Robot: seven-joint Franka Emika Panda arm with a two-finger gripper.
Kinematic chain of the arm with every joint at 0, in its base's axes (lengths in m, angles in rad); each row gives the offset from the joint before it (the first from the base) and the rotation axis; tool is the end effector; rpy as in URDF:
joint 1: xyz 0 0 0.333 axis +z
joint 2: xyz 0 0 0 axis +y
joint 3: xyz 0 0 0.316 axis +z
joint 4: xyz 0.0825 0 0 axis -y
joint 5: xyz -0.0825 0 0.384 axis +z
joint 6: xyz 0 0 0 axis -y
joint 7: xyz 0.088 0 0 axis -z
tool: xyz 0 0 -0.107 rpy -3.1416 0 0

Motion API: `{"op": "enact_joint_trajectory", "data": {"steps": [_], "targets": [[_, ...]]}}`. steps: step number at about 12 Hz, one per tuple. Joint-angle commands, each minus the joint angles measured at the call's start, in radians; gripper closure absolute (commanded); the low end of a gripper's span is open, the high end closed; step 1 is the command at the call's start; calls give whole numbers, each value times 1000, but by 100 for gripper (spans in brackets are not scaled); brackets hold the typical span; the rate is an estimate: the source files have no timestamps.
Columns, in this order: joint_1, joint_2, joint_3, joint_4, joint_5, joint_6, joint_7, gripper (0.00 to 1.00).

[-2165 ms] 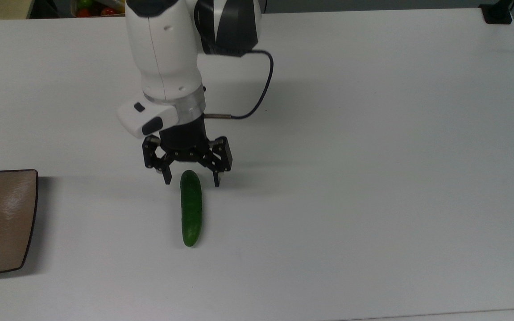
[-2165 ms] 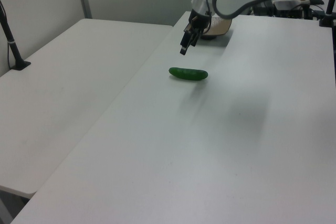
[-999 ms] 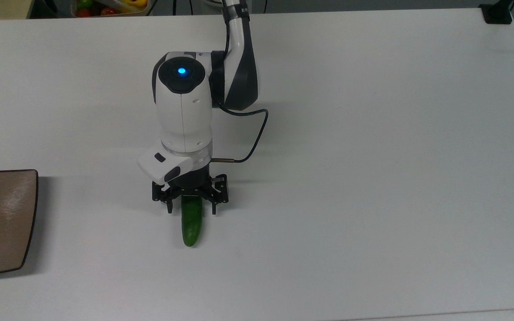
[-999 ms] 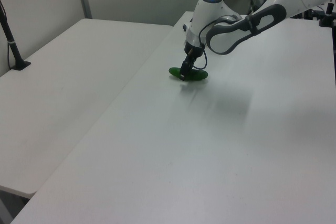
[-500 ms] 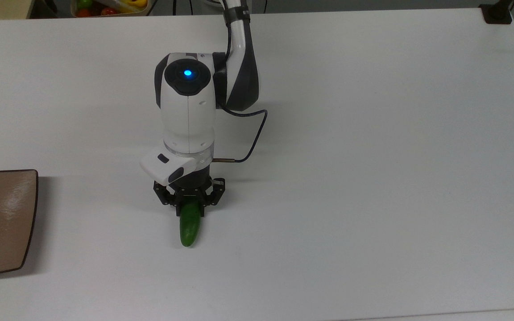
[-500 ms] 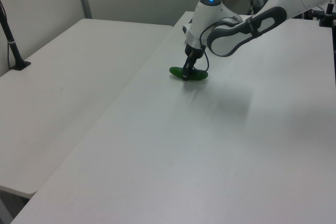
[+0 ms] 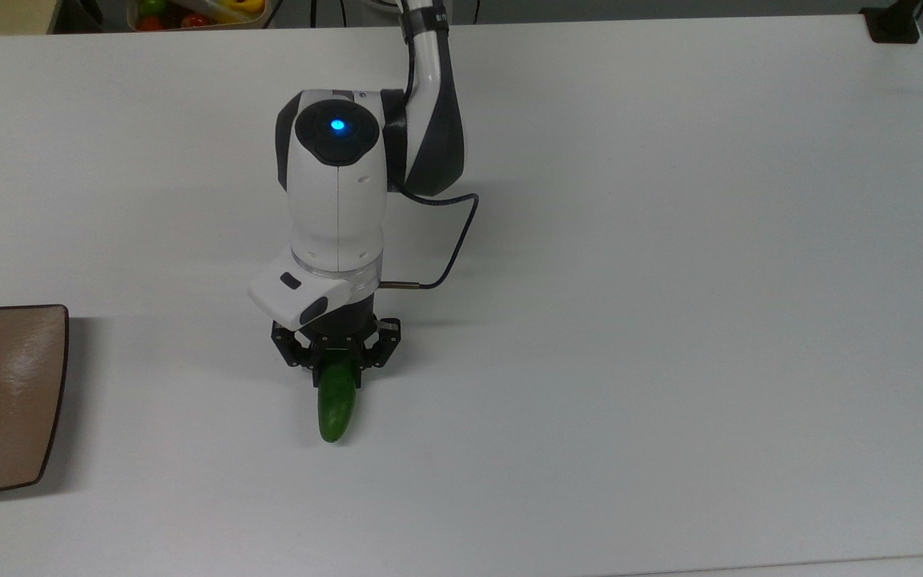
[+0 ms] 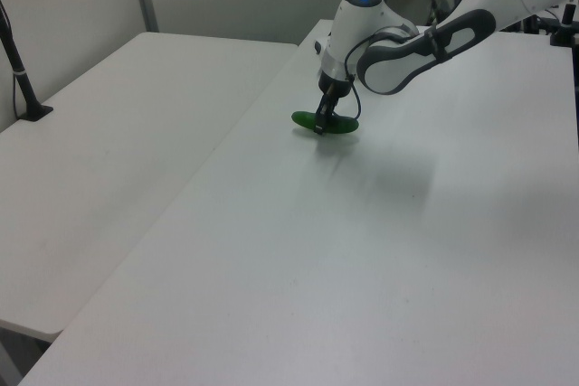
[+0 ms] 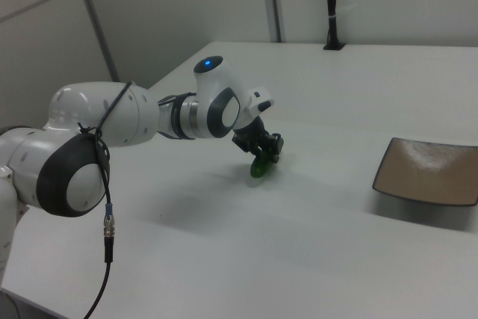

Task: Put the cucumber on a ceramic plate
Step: 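Lift the held cucumber and carry it over the brown plate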

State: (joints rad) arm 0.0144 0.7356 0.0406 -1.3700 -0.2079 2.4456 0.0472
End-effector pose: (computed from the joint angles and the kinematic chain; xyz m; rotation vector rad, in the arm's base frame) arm 0.7635 0.0342 0.3160 2.9742 0.1927 0.5219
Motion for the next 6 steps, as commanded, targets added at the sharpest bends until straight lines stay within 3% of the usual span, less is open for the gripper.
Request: {"op": "enact_joint_trajectory", "data": {"steps": [1,6], "targets": [[-16,-70,-16,-26,7,-60,11,94],[-108,-120,-4,-12,56,-99,-1,94]]}}
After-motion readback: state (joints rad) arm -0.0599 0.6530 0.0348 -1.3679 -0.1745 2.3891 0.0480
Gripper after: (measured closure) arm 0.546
